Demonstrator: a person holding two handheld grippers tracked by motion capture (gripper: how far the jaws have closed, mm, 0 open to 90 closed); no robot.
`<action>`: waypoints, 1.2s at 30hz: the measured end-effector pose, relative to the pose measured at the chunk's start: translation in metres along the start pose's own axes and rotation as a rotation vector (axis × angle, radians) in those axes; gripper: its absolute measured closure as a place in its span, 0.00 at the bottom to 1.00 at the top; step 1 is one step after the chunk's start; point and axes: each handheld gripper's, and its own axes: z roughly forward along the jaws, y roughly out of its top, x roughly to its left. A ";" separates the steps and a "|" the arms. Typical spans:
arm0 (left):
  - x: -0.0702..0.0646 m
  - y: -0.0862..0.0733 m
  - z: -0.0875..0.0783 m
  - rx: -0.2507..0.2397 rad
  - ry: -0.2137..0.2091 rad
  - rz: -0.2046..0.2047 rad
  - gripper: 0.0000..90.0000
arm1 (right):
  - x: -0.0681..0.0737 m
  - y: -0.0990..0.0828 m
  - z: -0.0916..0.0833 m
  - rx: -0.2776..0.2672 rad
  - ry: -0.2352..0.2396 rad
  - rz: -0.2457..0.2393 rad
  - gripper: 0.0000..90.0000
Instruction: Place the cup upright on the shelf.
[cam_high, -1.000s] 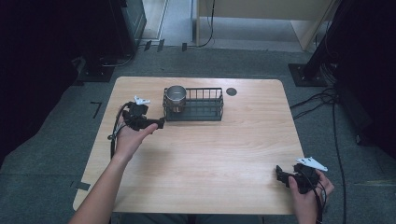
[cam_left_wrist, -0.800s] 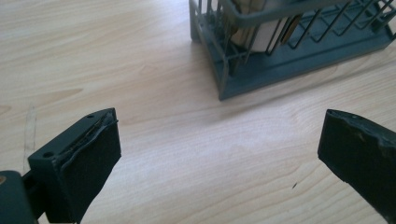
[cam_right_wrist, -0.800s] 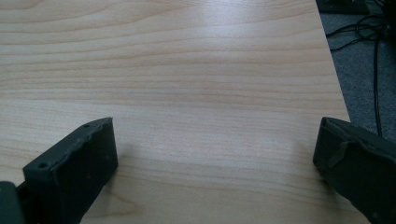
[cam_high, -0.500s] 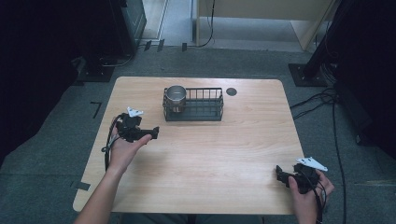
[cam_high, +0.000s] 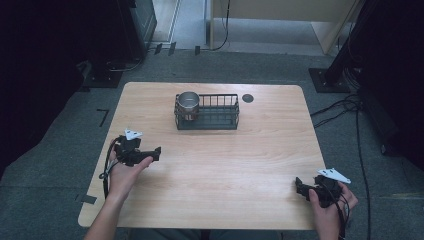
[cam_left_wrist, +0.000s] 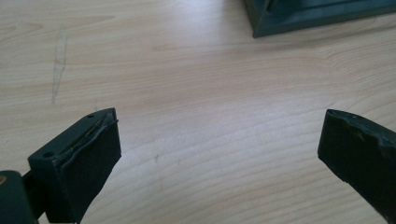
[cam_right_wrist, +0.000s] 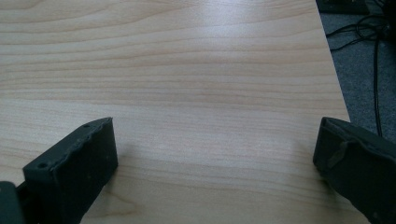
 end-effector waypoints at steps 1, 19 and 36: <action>0.002 -0.004 -0.001 0.000 0.000 -0.006 0.00 | 0.000 0.000 0.000 0.000 0.000 0.000 0.00; 0.033 -0.066 -0.012 0.027 0.052 -0.073 0.00 | 0.000 0.000 0.000 0.000 0.000 0.000 0.00; 0.051 -0.098 -0.023 0.049 0.108 -0.081 0.00 | 0.000 0.000 0.000 0.000 0.000 -0.001 0.00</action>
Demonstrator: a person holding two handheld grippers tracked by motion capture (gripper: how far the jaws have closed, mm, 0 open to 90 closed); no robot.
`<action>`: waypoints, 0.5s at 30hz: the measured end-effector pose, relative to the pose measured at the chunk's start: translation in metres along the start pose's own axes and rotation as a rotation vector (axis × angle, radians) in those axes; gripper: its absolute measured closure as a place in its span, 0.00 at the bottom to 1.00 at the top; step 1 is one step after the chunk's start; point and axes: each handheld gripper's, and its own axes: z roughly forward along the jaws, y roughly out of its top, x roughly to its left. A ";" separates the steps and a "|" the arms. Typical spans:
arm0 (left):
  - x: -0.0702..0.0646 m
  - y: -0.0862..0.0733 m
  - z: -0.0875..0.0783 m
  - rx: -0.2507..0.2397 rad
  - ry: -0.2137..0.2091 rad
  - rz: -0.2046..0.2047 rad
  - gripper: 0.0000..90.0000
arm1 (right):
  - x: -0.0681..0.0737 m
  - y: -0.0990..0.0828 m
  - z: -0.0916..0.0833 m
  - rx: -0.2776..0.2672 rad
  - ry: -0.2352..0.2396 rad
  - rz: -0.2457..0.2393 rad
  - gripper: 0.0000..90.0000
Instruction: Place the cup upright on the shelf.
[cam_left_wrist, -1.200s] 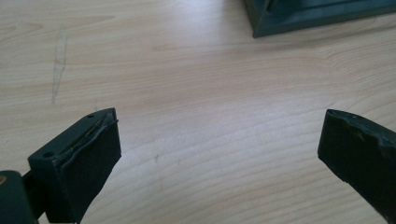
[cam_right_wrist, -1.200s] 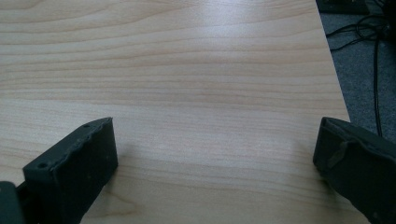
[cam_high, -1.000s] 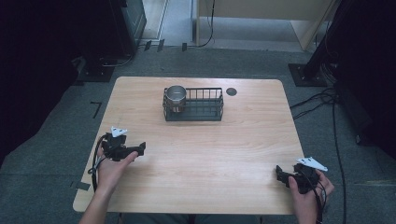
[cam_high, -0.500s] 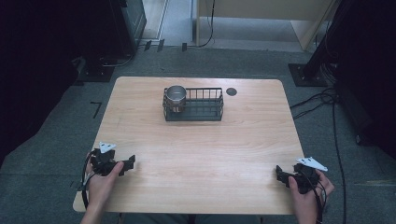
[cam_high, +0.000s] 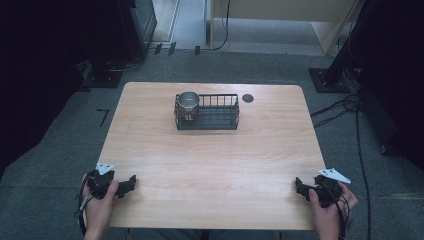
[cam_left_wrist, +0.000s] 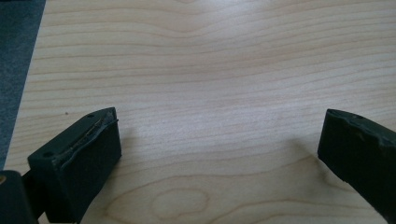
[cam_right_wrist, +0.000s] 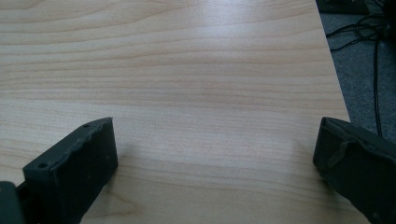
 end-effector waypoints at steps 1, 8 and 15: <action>0.000 -0.001 0.000 0.001 0.008 0.009 0.00 | 0.000 0.000 0.000 -0.001 0.000 0.000 0.00; 0.001 -0.008 0.000 -0.045 0.011 0.024 0.00 | 0.000 0.000 0.000 0.000 -0.001 0.000 0.00; -0.003 -0.007 0.001 -0.046 0.005 0.032 0.00 | 0.000 0.000 0.000 0.001 -0.001 0.000 0.00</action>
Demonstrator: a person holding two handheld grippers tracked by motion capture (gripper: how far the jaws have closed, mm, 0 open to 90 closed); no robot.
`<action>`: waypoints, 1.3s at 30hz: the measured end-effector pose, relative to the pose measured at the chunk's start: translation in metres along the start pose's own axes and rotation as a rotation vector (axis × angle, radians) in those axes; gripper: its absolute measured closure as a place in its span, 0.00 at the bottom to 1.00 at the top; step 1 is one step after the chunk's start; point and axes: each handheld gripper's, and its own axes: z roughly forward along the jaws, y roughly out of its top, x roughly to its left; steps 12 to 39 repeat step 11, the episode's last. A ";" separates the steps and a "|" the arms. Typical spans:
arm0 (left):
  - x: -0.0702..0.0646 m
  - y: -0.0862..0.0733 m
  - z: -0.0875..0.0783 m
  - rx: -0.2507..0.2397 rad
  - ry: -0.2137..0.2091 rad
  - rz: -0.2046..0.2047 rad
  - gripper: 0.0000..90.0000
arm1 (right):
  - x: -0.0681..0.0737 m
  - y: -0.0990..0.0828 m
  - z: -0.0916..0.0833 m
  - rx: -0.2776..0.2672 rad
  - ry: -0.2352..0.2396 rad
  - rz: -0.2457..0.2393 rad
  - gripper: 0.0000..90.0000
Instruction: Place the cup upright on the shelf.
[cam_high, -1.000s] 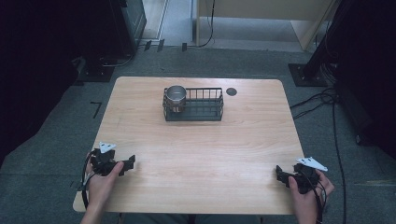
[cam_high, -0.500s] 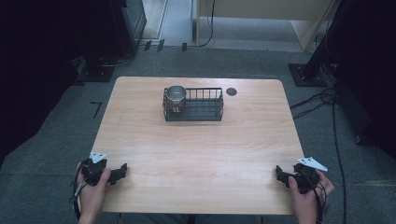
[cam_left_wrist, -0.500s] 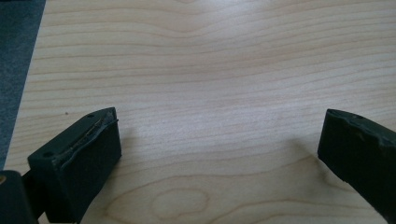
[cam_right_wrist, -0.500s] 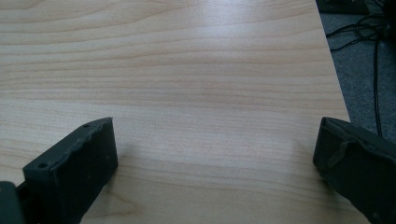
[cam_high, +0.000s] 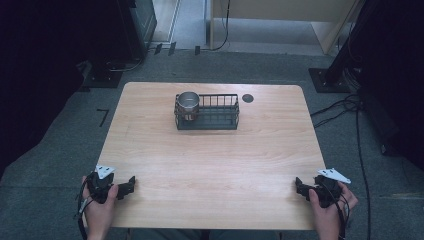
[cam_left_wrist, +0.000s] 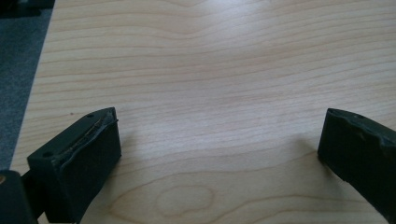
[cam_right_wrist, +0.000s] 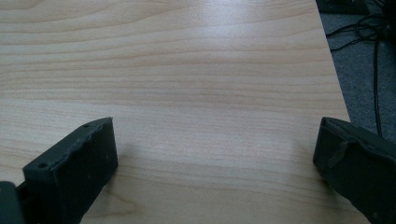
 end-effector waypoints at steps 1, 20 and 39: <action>-0.001 0.000 0.000 0.001 -0.001 0.001 0.00 | 0.000 0.000 0.000 -0.001 0.000 0.000 0.00; -0.001 0.000 0.000 0.000 -0.001 -0.001 0.00 | 0.000 0.000 0.000 -0.001 -0.001 -0.003 0.00; -0.001 0.000 0.000 0.000 -0.001 -0.001 0.00 | 0.000 0.000 0.000 -0.001 -0.001 -0.003 0.00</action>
